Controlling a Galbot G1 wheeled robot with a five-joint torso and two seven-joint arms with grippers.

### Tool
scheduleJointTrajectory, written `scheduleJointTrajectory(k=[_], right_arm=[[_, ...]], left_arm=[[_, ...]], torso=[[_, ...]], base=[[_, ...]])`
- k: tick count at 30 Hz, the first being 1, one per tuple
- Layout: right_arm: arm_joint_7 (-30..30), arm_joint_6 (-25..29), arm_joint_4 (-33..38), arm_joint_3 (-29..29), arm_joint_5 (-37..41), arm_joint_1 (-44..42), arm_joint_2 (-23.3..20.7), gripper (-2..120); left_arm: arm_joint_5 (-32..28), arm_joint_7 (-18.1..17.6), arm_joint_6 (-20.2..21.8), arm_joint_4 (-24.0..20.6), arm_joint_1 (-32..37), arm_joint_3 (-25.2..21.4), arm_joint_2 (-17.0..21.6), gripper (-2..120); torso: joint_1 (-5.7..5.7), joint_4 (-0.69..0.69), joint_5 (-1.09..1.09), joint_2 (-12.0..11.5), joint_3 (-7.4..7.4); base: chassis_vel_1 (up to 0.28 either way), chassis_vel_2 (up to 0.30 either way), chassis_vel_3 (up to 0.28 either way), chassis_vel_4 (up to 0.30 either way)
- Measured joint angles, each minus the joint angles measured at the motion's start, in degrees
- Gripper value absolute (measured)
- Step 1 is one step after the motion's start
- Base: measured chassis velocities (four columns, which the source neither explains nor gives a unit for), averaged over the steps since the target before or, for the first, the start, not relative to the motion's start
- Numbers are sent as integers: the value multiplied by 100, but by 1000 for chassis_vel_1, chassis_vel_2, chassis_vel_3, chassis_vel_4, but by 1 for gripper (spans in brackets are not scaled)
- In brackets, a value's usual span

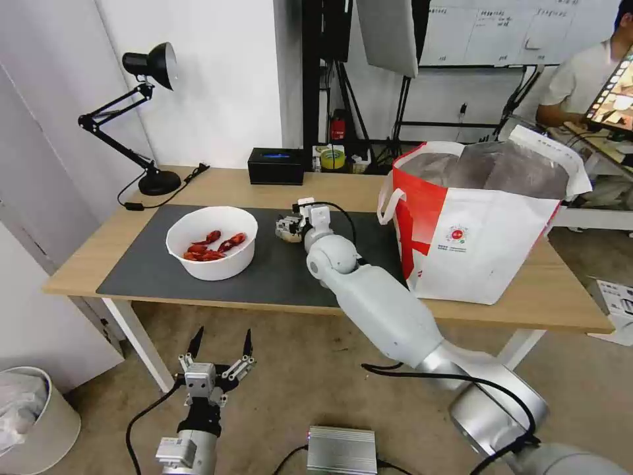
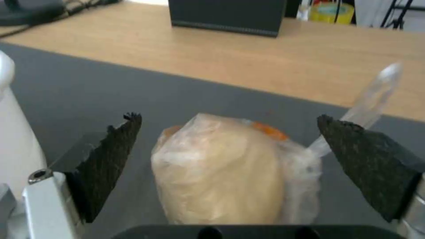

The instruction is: Pick up the trash from the table and place it into the takeout bag.

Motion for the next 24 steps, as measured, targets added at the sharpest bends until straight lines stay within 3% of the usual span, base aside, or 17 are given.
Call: scheduleJointTrajectory(k=[5, 21, 24], right_arm=[[73, -51, -487, 39, -115, 115, 290, 100], [1, -30, -854, 71, -284, 88, 285, 99], [1, -25, -860, 79, -282, 57, 283, 88]], left_arm=[[5, 1, -5, 12, -31, 27, -92, 100], [45, 5, -23, 21, -10, 62, -152, 100], [51, 5, -44, 21, 18, 57, -181, 100]], torso=[[0, 2, 0, 0, 0], [0, 0, 1, 0, 0], [0, 0, 1, 0, 0]], base=[[0, 0, 0, 0], [0, 0, 0, 0], [0, 0, 0, 0]])
